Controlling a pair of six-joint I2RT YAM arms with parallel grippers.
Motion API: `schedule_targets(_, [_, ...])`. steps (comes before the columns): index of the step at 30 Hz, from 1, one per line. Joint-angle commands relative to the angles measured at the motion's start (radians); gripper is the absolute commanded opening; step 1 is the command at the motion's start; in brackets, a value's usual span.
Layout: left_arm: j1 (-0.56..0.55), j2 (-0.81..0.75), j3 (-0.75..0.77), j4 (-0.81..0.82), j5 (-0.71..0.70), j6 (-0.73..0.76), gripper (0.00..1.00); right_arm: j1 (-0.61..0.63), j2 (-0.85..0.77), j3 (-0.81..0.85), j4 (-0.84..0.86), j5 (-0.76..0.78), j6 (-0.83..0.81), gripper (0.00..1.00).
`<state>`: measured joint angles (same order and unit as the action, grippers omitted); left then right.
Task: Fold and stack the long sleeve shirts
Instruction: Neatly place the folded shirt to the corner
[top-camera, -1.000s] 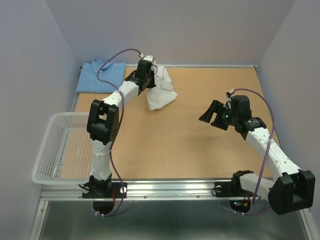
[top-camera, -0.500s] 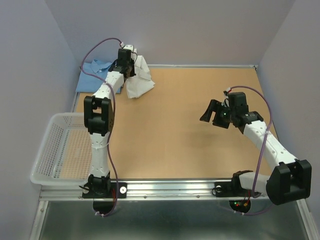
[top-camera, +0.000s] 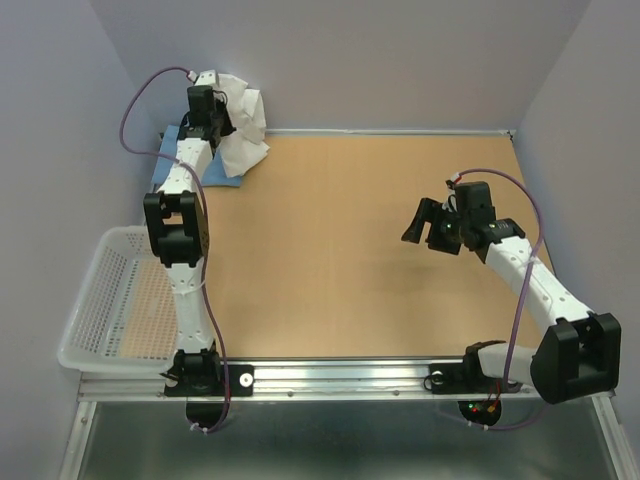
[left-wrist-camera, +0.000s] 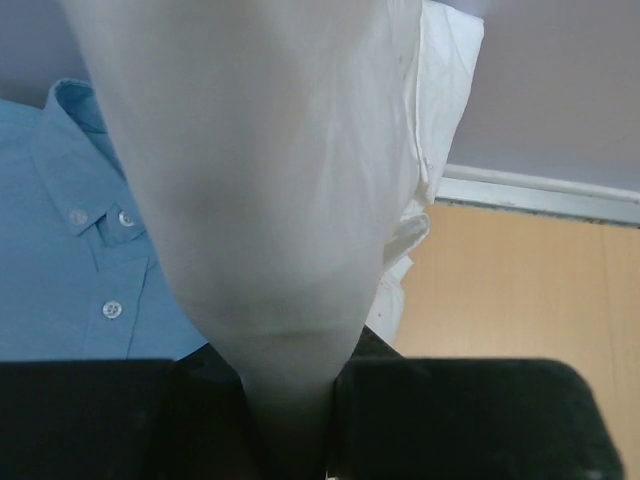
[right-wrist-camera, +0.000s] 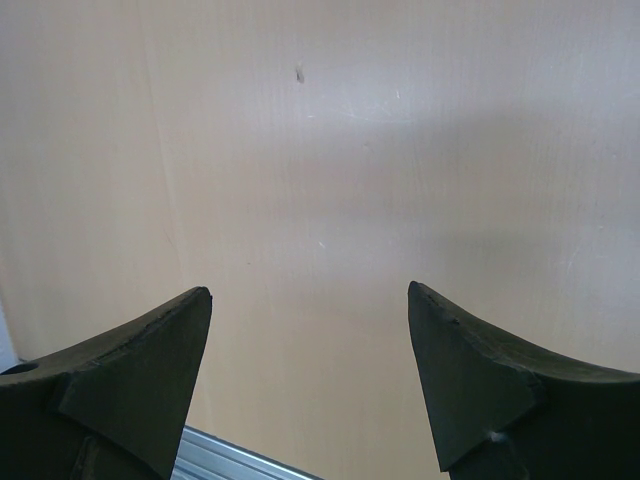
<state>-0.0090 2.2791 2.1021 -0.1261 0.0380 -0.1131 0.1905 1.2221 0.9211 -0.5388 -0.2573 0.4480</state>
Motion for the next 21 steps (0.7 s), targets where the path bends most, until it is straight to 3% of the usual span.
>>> schedule_targets(1, [0.055, -0.090, -0.078, 0.210, 0.083, -0.141, 0.00, -0.002, 0.010, 0.079, 0.000, 0.026, -0.023, 0.84])
schedule_targets(6, [0.101, -0.116, -0.154, 0.360, 0.183, -0.310, 0.00, -0.003, 0.022, 0.088, 0.000, 0.030, -0.028, 0.84])
schedule_targets(11, [0.147, -0.184, -0.350, 0.583, 0.212, -0.516, 0.00, -0.002, 0.024, 0.088, -0.001, 0.033, -0.043, 0.84])
schedule_targets(16, [0.158, -0.211, -0.447, 0.738, 0.197, -0.557, 0.00, -0.002, 0.025, 0.094, -0.003, 0.029, -0.057, 0.84])
schedule_targets(21, [0.175, -0.263, -0.579, 0.905, 0.083, -0.649, 0.00, -0.002, 0.028, 0.101, -0.004, 0.029, -0.069, 0.84])
